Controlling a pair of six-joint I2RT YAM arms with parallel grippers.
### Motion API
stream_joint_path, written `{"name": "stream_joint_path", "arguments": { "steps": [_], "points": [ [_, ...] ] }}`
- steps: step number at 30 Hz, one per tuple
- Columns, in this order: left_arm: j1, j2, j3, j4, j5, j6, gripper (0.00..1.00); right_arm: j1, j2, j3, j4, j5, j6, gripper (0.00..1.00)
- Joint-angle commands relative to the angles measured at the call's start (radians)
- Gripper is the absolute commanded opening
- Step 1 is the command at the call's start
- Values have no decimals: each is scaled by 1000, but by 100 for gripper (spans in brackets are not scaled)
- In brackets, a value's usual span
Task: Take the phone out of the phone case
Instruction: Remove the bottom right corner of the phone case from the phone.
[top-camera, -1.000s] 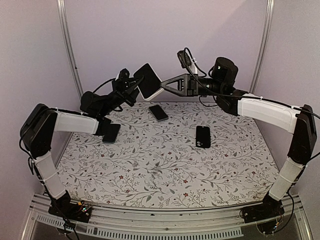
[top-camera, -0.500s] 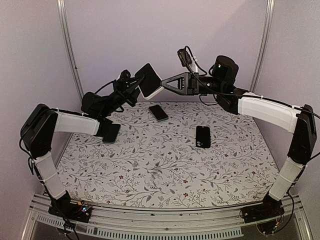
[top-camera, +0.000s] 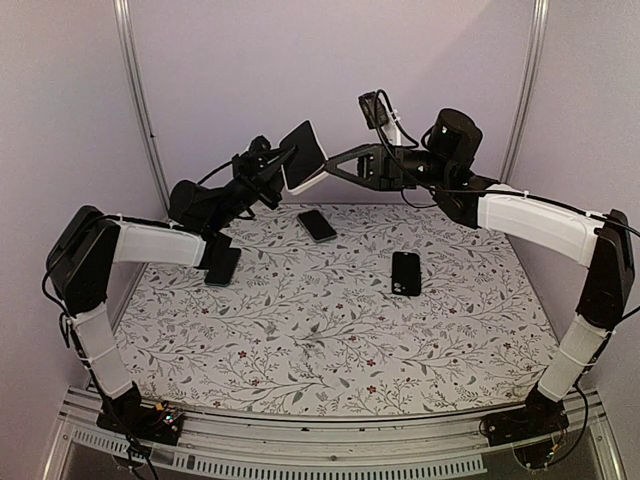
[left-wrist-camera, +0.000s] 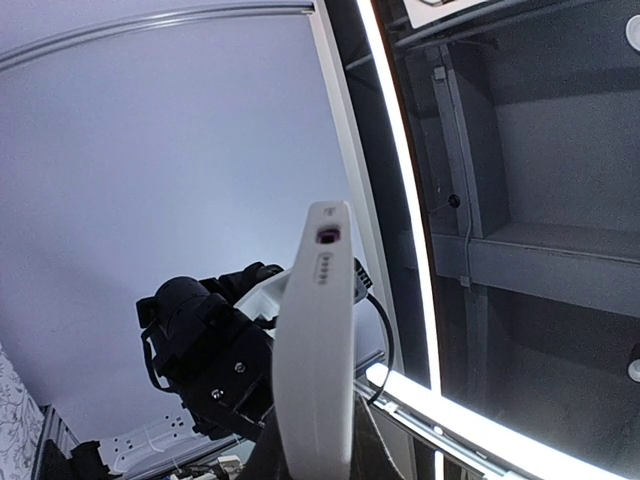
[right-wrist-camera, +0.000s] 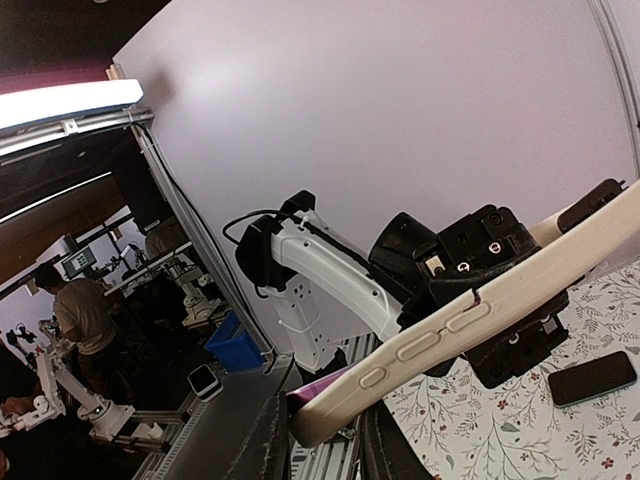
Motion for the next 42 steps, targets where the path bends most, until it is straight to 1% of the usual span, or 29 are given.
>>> {"name": "stream_joint_path", "arguments": {
  "steps": [1, 3, 7, 9, 11, 16, 23, 30, 32, 33, 36, 39, 40, 42],
  "points": [
    [-119, 44, -10, -273, 105, 23, 0, 83, -20, 38, 141, 1, -108, 18],
    [-117, 39, -10, -270, 109, 32, 0, 80, -24, 27, 139, 12, -105, 16],
    [-110, 15, 1, -314, 122, 102, 0, 62, -27, 3, 136, 22, -71, 9],
    [-110, 24, 15, -287, 132, 86, 0, 60, -32, -16, 138, 26, -60, 7],
    [-111, 37, 29, -259, 139, 67, 0, 60, -44, -32, 140, 31, -63, 7],
    [-115, 56, 54, -260, 167, 54, 0, 60, -57, -41, 138, 12, -88, 7],
    [-131, 77, 76, -252, 204, 43, 0, 40, -52, -32, 124, -59, -105, 9],
    [-137, 85, 96, -249, 216, 45, 0, 26, -45, -39, 114, -57, -106, 5],
    [-136, 85, 94, -246, 215, 49, 0, 26, -45, -45, 109, -47, -104, 5],
    [-135, 79, 92, -261, 213, 66, 0, 25, -45, -45, 99, -40, -104, 6],
    [-116, 33, 63, -337, 188, 159, 0, 25, -41, -45, 65, -20, -97, 20],
    [-79, -11, 28, -368, 163, 214, 0, 25, -48, -61, 58, -6, -77, 34],
    [-67, -26, 17, -380, 155, 230, 0, 25, -48, -66, 58, -5, -62, 37],
    [-46, -48, 6, -411, 145, 259, 0, 26, -54, -72, 53, -2, -43, 39]
  ]
}}
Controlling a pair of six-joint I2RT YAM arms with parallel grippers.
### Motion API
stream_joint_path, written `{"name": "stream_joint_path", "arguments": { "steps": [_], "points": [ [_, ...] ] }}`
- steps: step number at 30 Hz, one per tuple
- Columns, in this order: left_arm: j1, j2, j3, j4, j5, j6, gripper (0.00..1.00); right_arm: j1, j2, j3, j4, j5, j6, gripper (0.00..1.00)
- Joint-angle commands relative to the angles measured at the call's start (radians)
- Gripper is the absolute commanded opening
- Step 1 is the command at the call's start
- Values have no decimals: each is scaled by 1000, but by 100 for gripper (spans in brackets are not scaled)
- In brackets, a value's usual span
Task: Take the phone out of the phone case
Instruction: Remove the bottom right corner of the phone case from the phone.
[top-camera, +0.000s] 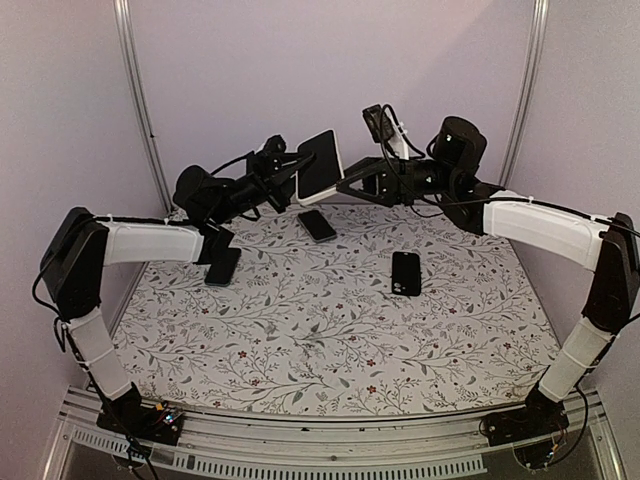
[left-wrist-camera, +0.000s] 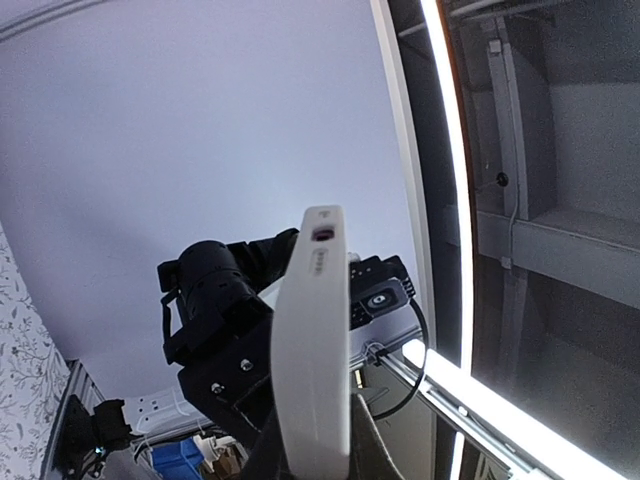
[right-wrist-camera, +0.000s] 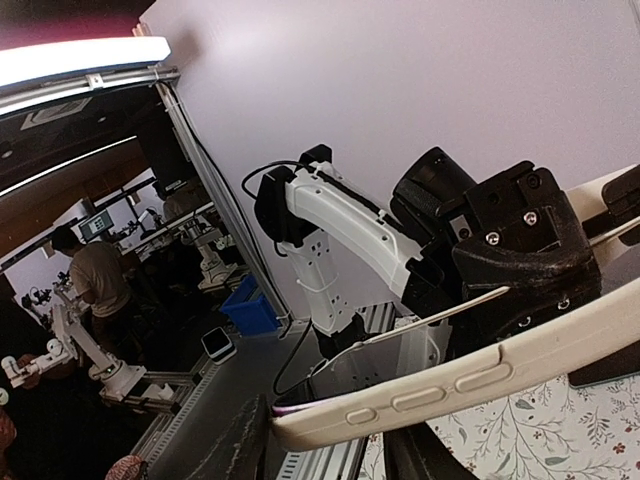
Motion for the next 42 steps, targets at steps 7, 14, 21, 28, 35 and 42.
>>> {"name": "stream_joint_path", "arguments": {
  "steps": [7, 14, 21, 28, 35, 42],
  "points": [
    [-1, -28, -43, -241, 9, 207, 0, 46, -18, -9, 18, 151, 23, 41],
    [-11, 12, -63, -145, 7, 80, 0, 69, -34, 15, 17, 152, -37, 30],
    [-19, 35, -91, -74, 7, -5, 0, 74, -25, 79, -19, 126, -127, 34],
    [-25, 52, -86, -35, 14, -35, 0, 69, -26, 87, -15, 136, -140, 23],
    [-43, 79, -36, -3, 41, -63, 0, 69, -12, 94, 46, 87, -129, 17],
    [-66, 109, -2, 42, 53, -97, 0, 70, 26, 139, 123, 11, -93, 15]
  ]
}}
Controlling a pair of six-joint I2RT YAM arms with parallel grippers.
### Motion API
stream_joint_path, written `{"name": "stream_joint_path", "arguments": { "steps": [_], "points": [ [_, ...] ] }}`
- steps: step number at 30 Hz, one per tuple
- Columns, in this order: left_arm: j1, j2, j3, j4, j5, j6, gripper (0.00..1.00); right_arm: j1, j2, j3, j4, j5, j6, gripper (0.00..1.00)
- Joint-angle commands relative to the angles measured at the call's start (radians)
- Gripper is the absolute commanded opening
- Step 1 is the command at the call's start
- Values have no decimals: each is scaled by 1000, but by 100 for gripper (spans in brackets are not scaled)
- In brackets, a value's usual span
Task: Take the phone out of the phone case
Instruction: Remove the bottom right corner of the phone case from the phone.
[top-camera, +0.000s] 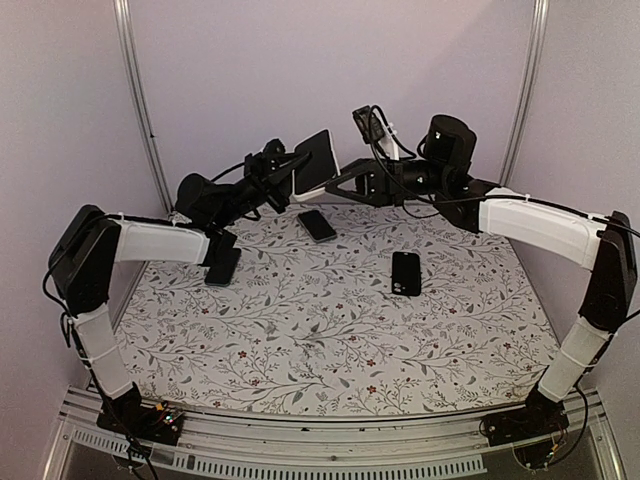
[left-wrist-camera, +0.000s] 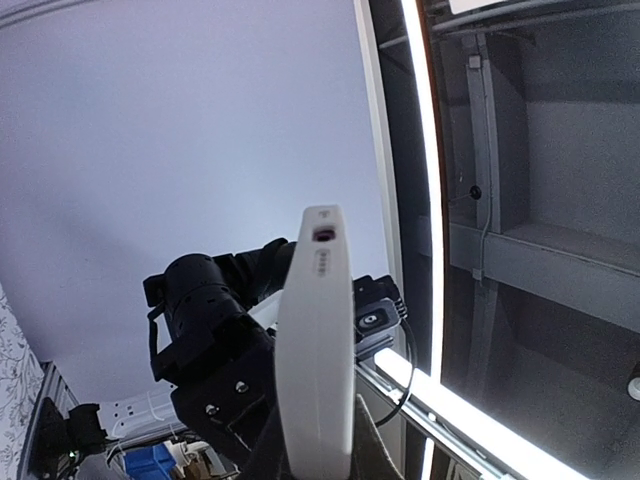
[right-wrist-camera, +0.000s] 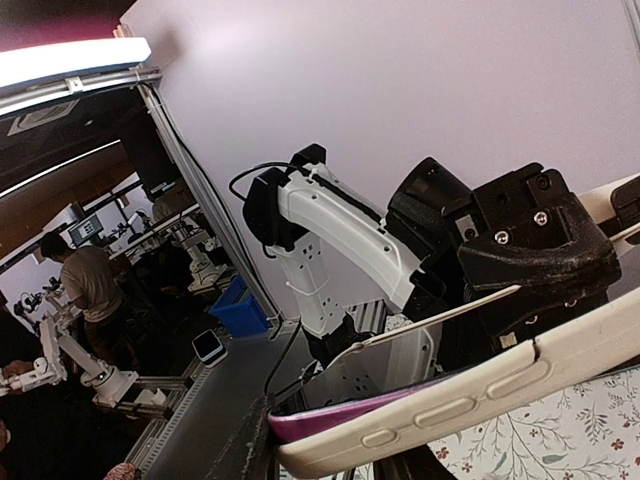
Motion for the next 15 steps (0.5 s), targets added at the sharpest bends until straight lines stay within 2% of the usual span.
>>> {"name": "stream_joint_path", "arguments": {
  "steps": [1, 8, 15],
  "points": [
    [-84, 68, 15, -54, 88, -4, 0, 39, 13, 114, 238, -61, -31, 15],
    [-87, 64, 34, -41, 102, 6, 0, 39, 48, 150, 243, -54, -12, 9],
    [-88, 77, 71, 28, 120, 4, 0, 36, 37, 105, 244, -5, 18, 2]
  ]
}}
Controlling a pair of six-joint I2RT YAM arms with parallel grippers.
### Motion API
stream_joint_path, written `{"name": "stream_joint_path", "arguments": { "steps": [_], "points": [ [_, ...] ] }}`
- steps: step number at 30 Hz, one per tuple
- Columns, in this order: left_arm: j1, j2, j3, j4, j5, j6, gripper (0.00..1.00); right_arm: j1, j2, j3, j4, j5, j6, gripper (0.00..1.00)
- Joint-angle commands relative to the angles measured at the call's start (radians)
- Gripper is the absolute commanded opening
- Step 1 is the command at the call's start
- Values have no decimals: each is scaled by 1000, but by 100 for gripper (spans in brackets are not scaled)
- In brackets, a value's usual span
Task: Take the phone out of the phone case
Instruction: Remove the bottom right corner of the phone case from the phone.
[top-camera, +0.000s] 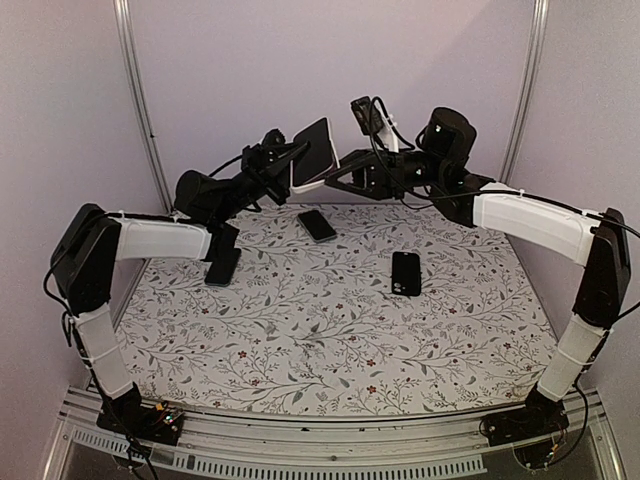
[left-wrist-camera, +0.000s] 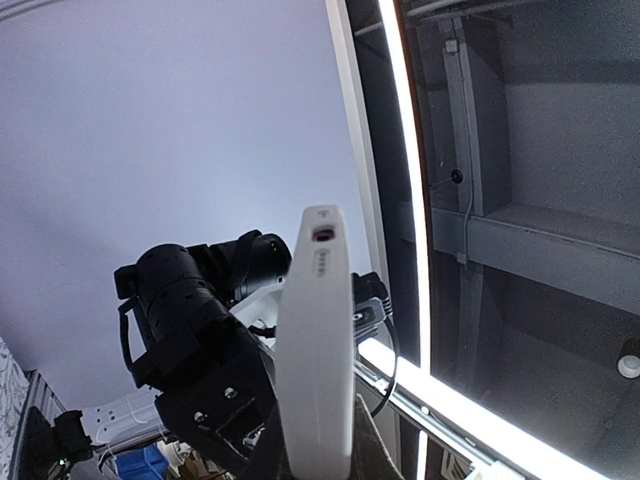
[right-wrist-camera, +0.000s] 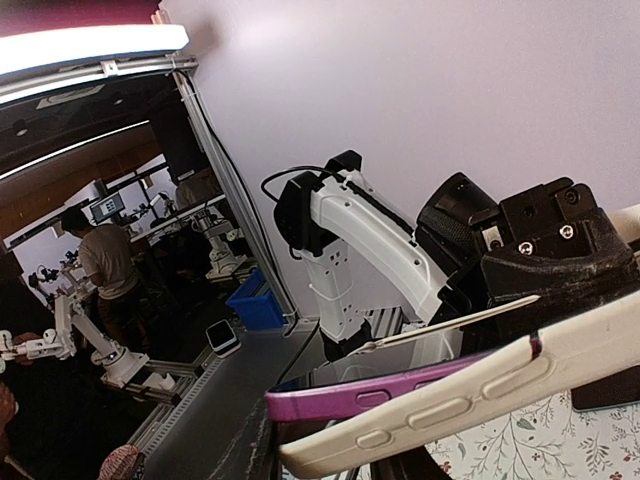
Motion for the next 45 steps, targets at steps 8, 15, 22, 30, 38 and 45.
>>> {"name": "stream_joint_path", "arguments": {
  "steps": [8, 15, 22, 30, 38, 45],
  "points": [
    [-85, 69, 102, -9, 166, 62, 0, 31, -1, 17, 143, 115, 0, 0],
    [-104, 91, 146, 12, 197, 36, 0, 29, -5, 10, 133, 123, -23, 0],
    [-106, 66, 153, -7, 236, 89, 0, 16, 19, 50, 34, 176, -30, 0],
    [-91, 24, 172, -53, 271, 186, 0, 12, 5, 31, -81, 275, -51, 0],
    [-89, 19, 189, -56, 288, 198, 0, 11, -7, 77, -280, 408, -123, 0],
    [-76, -2, 194, -81, 316, 233, 0, 12, 21, 170, -510, 517, -211, 0]
  ]
}}
